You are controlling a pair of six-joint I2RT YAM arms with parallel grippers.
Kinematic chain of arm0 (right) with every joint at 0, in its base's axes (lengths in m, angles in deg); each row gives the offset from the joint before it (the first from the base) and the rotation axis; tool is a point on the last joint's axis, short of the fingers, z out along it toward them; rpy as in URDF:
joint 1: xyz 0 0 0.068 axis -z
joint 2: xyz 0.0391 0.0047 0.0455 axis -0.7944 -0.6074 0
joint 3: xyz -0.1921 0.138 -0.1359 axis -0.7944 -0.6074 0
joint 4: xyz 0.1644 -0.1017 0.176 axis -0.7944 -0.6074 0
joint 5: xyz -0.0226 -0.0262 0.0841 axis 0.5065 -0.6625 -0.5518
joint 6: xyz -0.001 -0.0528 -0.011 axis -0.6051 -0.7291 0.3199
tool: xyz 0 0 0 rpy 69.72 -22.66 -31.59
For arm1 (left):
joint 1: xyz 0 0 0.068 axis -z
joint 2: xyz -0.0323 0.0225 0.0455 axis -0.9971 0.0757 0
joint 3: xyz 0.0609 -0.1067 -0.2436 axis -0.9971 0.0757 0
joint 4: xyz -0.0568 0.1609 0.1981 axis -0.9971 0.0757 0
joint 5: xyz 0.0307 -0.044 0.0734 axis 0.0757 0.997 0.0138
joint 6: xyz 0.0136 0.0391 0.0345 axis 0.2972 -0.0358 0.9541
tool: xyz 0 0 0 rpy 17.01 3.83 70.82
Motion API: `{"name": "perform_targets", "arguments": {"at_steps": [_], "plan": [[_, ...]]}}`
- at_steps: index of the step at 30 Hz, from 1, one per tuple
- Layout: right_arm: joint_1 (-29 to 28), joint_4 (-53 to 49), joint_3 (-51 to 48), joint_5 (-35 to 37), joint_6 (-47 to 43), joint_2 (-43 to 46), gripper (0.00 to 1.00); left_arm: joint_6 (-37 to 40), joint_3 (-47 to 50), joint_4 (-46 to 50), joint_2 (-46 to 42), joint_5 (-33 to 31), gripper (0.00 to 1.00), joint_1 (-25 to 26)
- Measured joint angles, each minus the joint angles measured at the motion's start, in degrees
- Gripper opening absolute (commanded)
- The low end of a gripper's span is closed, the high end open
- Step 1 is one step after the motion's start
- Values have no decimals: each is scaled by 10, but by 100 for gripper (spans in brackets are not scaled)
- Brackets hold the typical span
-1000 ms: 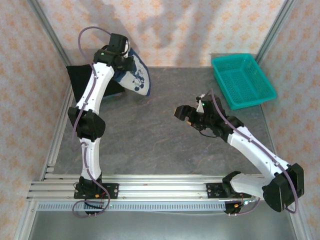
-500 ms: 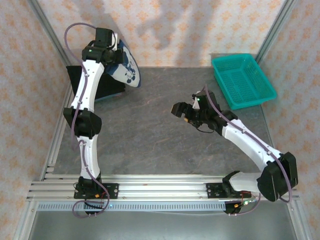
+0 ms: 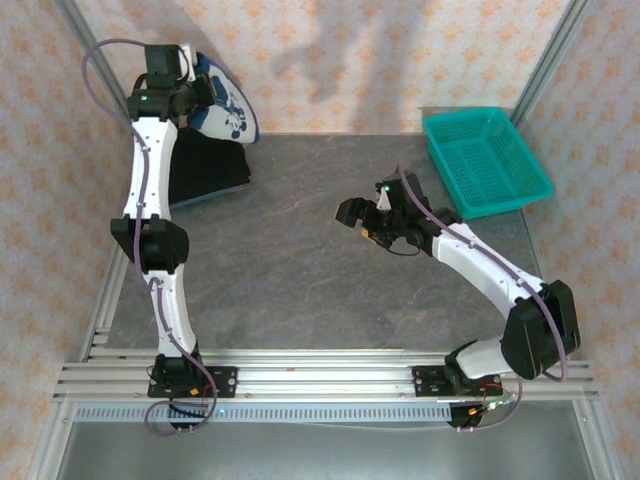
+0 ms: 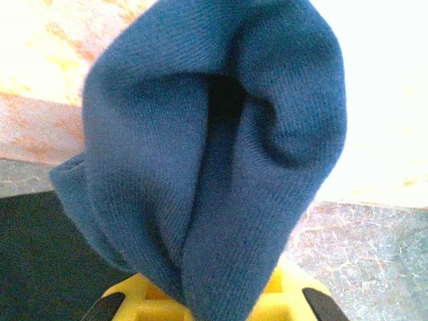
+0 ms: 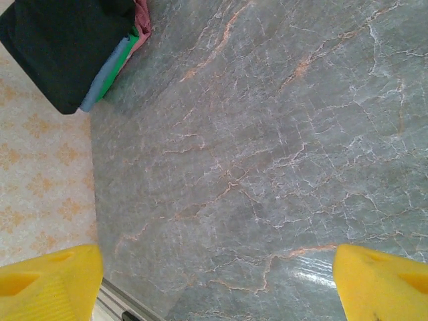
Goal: Fold and stack the t-shirts
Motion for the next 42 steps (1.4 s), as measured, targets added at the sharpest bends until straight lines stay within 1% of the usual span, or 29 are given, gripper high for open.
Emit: {"name": "perform_targets", "arguments": {"at_steps": [3, 6, 8, 13, 15, 18, 21, 24, 29, 35, 42], "plan": [[0, 3, 3, -12, 0, -10, 89, 2, 2, 0, 0, 11, 0, -16], [0, 4, 3, -21, 0, -19, 89, 7, 27, -1, 0, 21, 0, -27], [0, 4, 3, -25, 0, -21, 89, 12, 63, -2, 0, 27, 0, -31], [0, 4, 3, -29, 0, -21, 89, 15, 198, -11, -3, 46, 0, -39], [0, 5, 3, -31, 1, -21, 89, 8, 259, -24, -9, 57, 0, -54], [0, 12, 3, -31, 5, -22, 89, 4, 300, -25, -12, 60, 0, -87], [0, 17, 3, -31, 7, -24, 89, 5, 303, -26, -14, 62, 0, -116], [0, 22, 3, -31, 10, -28, 89, 5, 303, -26, -21, 62, 0, -131], [0, 22, 3, -31, 11, -31, 89, 11, 295, -21, -24, 62, 0, -129], [0, 22, 3, -31, 11, -31, 89, 31, 250, -4, -21, 62, 0, -128], [0, 21, 7, -31, 11, -33, 89, 33, 246, 6, -17, 72, 0, -154]]}}
